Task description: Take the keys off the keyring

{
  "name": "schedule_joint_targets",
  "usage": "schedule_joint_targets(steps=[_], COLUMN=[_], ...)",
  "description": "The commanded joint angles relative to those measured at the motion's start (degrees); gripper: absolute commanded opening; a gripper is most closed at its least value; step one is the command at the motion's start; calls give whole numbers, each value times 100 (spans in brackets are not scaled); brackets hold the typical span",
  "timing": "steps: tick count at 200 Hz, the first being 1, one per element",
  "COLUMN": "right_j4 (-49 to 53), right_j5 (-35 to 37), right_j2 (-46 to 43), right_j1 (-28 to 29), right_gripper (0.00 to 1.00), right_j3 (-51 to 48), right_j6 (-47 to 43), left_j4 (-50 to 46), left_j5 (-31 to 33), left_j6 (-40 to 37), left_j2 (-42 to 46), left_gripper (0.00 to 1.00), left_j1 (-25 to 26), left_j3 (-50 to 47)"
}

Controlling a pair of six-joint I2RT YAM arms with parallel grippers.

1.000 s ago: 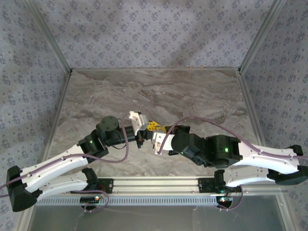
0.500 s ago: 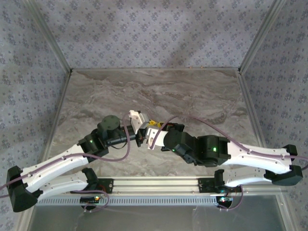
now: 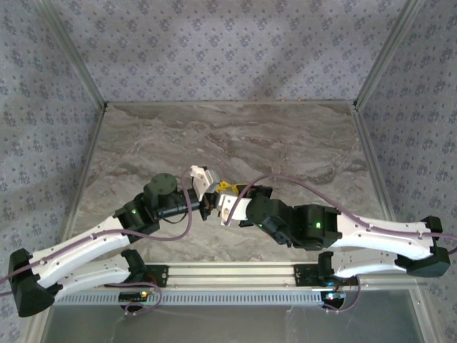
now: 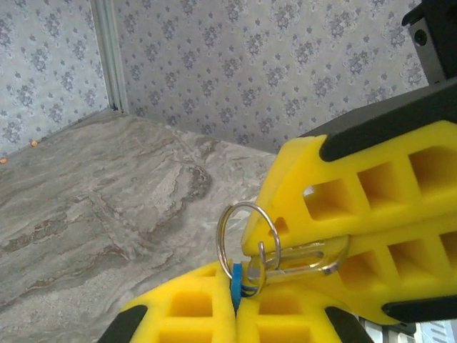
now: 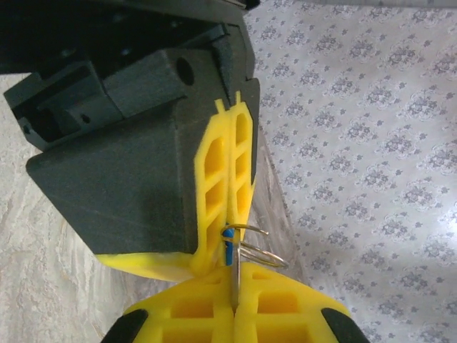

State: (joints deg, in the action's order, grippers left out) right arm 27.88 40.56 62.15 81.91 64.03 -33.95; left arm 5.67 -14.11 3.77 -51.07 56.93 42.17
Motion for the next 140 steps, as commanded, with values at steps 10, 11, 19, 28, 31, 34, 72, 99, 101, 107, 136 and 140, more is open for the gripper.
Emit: schedule_joint_targets(steps=[10,11,19,28,31,34,72,99,101,107,136,140], right_j4=[-288,-299,-337,-467,-502,-529,-1005,-1305,-1318,-1323,-807,-808], right_j5=[-444,-426,-368,-267,-228,-197,163,441,452,455,-89,-143], right_j2=[382,392,424,445,451,455,571,779,794,823,664,614], right_j1=[426,433,457,507,526,551,747,919,933,953,605,519], right_gripper=[0,0,0,0,0,0,0,0,0,0,0,0], right_j3=[-467,-477,-531,-606,-640,-666,-898,-1011,-1021,-1029,-588,-529], right_j6=[-615,-631,-704,-792,-833,-876,-1440,-1973,-2003,-2025,-1014,-924], left_j4=[1389,1391,1439,1464,1463,1469,1438,1482,1488,1491,1453,1439], left_j5=[-707,-707,-716,-715,-716,-709,-725,-678,-680,-681,-484,-432], left_j6=[258,266,301,316,325,330,353,388,392,396,381,379], left_j2=[-97,-101,-134,-155,-150,-149,-217,-296,-298,-315,-291,-280], left_gripper=[0,0,0,0,0,0,0,0,0,0,3,6], left_j1=[64,64,64,63,64,64,64,64,64,56,31,18], left_j3=[334,335,335,343,351,353,419,454,462,467,480,465])
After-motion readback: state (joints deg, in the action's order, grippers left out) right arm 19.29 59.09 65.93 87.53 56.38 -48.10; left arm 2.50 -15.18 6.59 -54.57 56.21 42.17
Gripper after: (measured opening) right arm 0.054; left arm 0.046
